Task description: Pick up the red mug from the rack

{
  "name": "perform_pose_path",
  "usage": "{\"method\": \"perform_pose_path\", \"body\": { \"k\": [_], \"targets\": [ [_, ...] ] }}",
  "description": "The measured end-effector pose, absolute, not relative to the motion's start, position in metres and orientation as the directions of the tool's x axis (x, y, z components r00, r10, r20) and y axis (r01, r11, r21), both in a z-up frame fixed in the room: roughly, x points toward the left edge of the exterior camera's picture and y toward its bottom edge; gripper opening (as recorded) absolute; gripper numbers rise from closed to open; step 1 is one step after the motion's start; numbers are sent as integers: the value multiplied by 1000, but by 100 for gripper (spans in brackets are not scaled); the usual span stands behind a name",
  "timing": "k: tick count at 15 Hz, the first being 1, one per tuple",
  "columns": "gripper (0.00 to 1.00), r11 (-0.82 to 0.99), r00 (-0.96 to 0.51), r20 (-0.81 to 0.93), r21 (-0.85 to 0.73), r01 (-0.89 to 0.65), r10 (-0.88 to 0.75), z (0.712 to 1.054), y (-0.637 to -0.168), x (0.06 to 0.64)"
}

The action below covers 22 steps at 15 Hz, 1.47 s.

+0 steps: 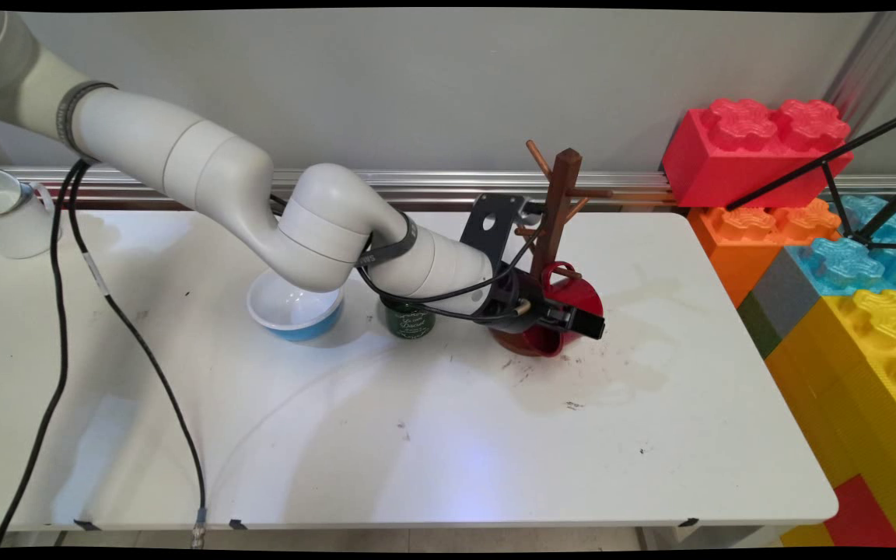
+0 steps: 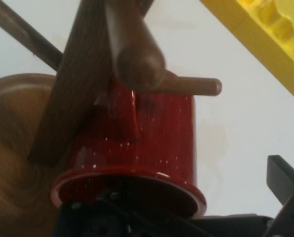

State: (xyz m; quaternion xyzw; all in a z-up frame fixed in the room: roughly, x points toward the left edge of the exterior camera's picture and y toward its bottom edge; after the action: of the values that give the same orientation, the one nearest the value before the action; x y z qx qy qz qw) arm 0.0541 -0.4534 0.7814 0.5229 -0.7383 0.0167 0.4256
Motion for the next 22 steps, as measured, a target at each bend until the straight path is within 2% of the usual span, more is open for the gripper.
{"method": "perform_pose_path", "body": {
  "k": [22],
  "targets": [
    [100,383,-2,609,496,-779,-793,780,-447,60]
  ]
}}
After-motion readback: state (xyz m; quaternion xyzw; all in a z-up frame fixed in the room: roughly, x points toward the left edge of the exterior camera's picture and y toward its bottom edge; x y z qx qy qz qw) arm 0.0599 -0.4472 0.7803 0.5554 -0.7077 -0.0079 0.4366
